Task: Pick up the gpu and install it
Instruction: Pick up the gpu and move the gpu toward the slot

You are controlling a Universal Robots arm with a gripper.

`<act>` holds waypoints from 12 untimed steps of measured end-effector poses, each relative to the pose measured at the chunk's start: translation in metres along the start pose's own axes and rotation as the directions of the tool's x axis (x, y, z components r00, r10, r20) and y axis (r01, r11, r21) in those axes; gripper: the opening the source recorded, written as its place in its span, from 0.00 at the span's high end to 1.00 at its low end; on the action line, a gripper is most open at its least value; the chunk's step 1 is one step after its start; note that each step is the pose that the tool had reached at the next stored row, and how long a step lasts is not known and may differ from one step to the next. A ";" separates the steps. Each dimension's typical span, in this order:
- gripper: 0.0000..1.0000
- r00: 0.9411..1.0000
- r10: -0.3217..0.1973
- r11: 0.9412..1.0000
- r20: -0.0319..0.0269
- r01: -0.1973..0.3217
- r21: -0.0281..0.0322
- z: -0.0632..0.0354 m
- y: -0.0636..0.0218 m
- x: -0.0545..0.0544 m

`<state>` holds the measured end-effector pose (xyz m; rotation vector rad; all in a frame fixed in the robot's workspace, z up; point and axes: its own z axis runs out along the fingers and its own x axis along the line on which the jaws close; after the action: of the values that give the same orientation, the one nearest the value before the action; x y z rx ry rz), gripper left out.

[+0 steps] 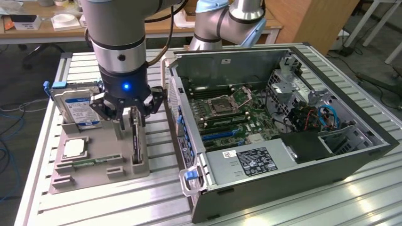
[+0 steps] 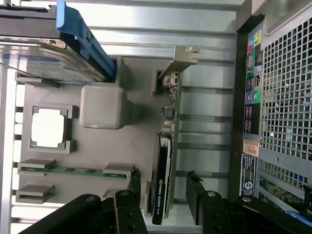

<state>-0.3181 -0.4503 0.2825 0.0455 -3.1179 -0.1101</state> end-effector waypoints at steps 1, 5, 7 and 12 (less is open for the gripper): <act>0.50 1.000 0.000 1.000 0.000 0.000 0.000 0.0000 0.0000 0.000; 0.50 1.000 0.000 1.000 0.000 0.000 0.000 0.0020 -0.0001 0.000; 0.50 1.000 0.000 1.000 0.000 0.000 0.000 0.0034 -0.0002 0.000; 0.50 1.000 0.000 1.000 0.000 0.000 0.000 0.0081 -0.0006 0.000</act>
<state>-0.3181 -0.4504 0.2744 0.0455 -3.1181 -0.1094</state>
